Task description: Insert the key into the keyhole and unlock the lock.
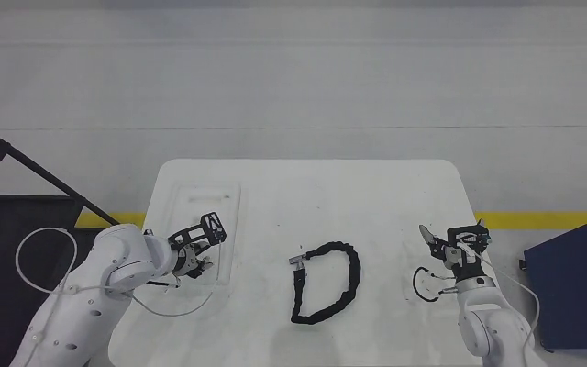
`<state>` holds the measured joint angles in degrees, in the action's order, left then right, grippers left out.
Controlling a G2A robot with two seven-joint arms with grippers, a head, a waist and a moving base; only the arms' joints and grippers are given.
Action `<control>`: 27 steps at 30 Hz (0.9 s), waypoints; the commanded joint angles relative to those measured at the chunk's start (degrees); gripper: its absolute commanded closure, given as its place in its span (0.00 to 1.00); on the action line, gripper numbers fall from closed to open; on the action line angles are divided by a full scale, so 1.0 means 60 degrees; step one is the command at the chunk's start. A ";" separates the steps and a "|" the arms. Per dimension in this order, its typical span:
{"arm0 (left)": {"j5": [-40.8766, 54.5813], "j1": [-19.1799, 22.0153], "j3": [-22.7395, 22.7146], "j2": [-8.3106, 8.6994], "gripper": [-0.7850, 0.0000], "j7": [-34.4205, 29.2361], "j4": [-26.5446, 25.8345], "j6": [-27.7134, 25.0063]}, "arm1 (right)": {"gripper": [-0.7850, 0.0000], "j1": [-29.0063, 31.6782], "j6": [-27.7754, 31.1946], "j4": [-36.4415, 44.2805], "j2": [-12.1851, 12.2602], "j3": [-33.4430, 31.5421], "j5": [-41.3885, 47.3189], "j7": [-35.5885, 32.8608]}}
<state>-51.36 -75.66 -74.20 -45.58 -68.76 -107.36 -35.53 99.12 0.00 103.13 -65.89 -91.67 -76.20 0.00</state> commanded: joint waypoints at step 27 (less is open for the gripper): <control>-0.0005 0.0960 0.1382 0.0479 1.00 -0.0462 0.0001 0.0464 | 0.00 0.0000 0.0000 0.0000 0.0000 0.0000 0.0000 0.0000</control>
<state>-51.31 -69.88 -65.80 -42.82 -71.53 -107.26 -32.75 99.12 0.00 103.13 -65.89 -91.67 -76.20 0.00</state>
